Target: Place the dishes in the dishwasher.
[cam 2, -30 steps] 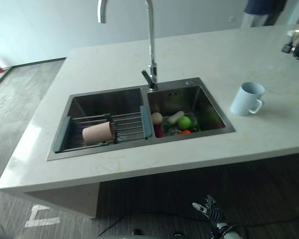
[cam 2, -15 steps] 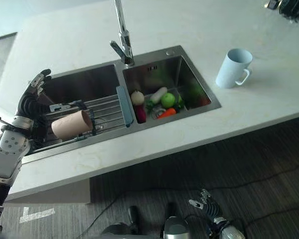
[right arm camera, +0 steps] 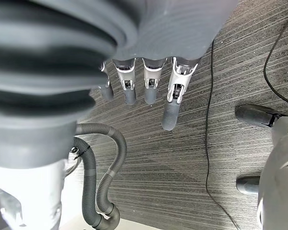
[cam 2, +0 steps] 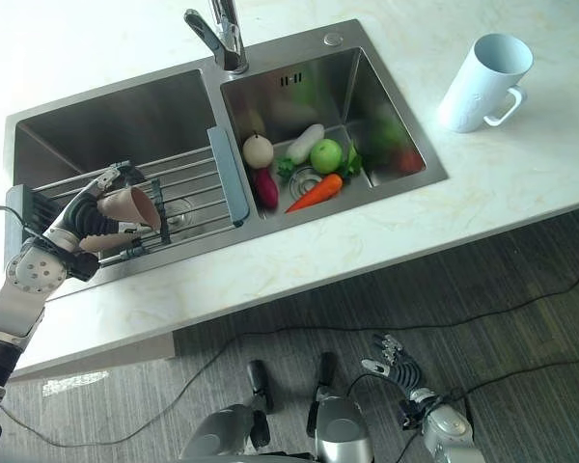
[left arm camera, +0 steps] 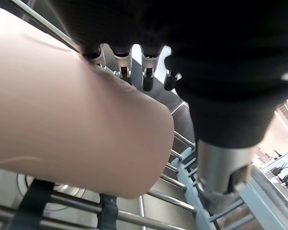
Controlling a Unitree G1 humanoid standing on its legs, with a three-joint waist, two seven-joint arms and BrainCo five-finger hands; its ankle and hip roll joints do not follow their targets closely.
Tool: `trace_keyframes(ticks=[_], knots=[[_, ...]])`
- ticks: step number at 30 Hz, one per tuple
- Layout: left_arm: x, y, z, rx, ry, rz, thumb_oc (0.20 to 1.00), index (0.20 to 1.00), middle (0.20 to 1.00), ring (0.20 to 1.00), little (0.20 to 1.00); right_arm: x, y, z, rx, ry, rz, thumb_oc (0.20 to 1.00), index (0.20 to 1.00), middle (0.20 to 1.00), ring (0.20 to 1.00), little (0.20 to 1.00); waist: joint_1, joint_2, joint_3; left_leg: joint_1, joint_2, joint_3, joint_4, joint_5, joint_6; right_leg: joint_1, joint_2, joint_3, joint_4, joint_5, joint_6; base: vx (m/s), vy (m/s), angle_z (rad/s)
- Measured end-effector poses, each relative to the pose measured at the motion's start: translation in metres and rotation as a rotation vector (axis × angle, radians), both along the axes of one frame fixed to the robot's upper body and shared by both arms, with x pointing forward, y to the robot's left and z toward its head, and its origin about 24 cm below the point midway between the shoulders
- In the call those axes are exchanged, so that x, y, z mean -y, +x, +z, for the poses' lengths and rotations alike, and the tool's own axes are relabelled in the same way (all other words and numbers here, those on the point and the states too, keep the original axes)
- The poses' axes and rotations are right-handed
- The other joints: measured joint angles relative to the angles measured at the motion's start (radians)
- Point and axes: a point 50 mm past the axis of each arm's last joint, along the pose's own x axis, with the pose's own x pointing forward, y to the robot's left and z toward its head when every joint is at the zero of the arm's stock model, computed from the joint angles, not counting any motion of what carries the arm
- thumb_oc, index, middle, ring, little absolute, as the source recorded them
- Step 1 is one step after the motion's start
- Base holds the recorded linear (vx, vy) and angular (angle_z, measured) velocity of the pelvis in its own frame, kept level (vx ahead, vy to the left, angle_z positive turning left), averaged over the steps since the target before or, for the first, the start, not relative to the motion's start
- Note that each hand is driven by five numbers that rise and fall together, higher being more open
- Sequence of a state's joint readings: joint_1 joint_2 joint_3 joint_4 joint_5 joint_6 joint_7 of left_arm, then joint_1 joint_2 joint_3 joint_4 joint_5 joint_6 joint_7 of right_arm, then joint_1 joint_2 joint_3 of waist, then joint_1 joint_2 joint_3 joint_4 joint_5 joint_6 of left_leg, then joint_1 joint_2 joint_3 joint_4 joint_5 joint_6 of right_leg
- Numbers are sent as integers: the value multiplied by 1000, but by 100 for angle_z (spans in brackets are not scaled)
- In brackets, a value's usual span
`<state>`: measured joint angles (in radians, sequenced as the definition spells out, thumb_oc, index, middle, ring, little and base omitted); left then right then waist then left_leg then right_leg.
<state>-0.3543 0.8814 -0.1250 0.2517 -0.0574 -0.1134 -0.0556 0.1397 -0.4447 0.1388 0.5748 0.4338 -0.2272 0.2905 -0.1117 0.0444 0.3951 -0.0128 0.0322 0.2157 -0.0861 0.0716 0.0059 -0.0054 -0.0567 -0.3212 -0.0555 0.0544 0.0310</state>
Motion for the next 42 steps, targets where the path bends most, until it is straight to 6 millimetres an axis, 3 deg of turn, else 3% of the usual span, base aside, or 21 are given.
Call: trace_keyframes(ticks=[7, 10, 13, 19, 23, 31, 42], knots=[[-17, -11, -6, -51, 129, 60, 1000, 1000, 1000, 1000, 1000, -1, 2, 3, 14, 4, 14, 1000, 1000, 1000, 1000, 1000, 21, 15, 12, -4, -2, -17, 0, 0, -1, 7, 0, -18, -10, 0, 0, 12, 17, 7], [-20, -14, -4, -40, 133, 63, 1000, 1000, 1000, 1000, 1000, -2, 5, 6, 27, 6, 20, 1000, 1000, 1000, 1000, 1000, 37, 15, 18, -5, -3, -18, 0, 0, -1, 7, -1, -20, -10, 0, 0, 0, 0, 0], [-36, -26, -9, -48, 119, 126, 1000, 1000, 1000, 1000, 1000, 1, 3, 6, 23, 6, 12, 1000, 1000, 1000, 1000, 1000, 37, 15, 23, -5, -3, -19, 0, 0, -1, 8, -1, -21, -12, 0, 0, 0, 0, 0], [-45, -26, -14, -47, 110, 185, 1000, 1000, 1000, 1000, 1000, 4, 4, 9, 32, 6, 11, 1000, 1000, 1000, 1000, 1000, 39, 13, 24, -6, -3, -19, 0, 0, -1, 8, 0, -21, -11, 0, 1, 0, 0, 0], [-43, -25, -17, -33, 105, 199, 1000, 1000, 1000, 1000, 1000, 4, 4, 8, 23, 8, 9, 1000, 1000, 1000, 1000, 1000, 38, 9, 26, -8, -3, -19, 0, 0, -1, 5, 0, -21, -11, -1, 1, 0, 0, 0], [-39, -13, 4, 54, 87, 219, 1000, 1000, 1000, 1000, 1000, 4, 4, 8, 27, 18, -5, 1000, 1000, 1000, 1000, 1000, 33, -9, 38, -14, -2, -17, 0, 0, -1, -2, 0, -20, -11, 0, 1, 0, 0, 0], [-34, -8, 6, 36, 93, 193, 1000, 1000, 1000, 1000, 1000, 4, 6, 9, 32, 18, -4, 1000, 1000, 1000, 1000, 1000, 29, -6, 39, -15, -2, -17, 0, 0, -1, -3, 0, -20, -11, 0, 1, 0, 0, 0]])
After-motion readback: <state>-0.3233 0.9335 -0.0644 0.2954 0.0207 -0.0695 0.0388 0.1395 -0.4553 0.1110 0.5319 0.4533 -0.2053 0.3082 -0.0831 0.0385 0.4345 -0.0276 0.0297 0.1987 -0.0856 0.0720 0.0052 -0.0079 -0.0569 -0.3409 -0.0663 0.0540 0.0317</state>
